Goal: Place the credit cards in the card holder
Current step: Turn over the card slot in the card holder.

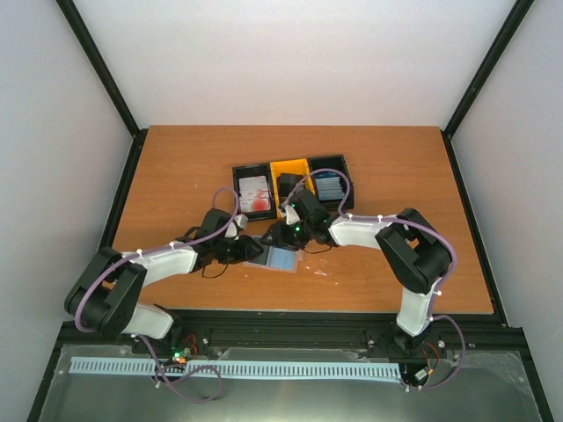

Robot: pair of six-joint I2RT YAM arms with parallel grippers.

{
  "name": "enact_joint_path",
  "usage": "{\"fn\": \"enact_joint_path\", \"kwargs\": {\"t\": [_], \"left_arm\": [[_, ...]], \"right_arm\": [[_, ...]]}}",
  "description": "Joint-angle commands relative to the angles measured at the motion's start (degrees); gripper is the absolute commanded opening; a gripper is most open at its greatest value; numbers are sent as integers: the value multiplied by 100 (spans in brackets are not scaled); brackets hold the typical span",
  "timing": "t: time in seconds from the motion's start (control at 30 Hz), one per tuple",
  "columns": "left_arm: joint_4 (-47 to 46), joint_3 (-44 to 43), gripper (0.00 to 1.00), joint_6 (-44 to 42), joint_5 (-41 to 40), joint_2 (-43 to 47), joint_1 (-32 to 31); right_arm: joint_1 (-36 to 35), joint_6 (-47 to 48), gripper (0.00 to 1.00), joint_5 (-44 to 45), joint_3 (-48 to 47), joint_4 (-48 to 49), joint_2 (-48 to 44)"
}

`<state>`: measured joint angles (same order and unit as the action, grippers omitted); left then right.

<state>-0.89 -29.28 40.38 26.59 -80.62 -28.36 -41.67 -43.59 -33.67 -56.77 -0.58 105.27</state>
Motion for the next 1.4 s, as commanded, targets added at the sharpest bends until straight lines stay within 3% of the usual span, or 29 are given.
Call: {"fn": "enact_joint_path", "kwargs": {"t": [0.0, 0.17, 0.23, 0.37, 0.5, 0.67, 0.9, 1.37], "left_arm": [[326, -5, 29, 45, -517, 341, -44], [612, 73, 40, 300, -1205, 770, -47], [680, 83, 46, 371, -1303, 835, -46], [796, 90, 48, 446, -1433, 776, -47], [792, 115, 44, 466, -1373, 619, -47], [679, 78, 41, 335, -1104, 367, -46], [515, -13, 29, 77, -571, -55, -47], [496, -8, 25, 27, -522, -39, -47]], "right_arm": [[-17, -111, 47, 243, 7, 113, -95], [-21, 197, 47, 1869, -177, -1542, -543], [-17, 248, 46, 1982, -212, -1856, -512], [-47, 261, 44, 1910, -202, -1903, -406], [-51, 339, 37, 1734, -280, -1909, -267], [-52, 426, 37, 1547, -340, -1938, -50], [-69, 479, 33, 1058, -452, -1690, 124], [-69, 435, 39, 313, -595, -930, 330]]}}
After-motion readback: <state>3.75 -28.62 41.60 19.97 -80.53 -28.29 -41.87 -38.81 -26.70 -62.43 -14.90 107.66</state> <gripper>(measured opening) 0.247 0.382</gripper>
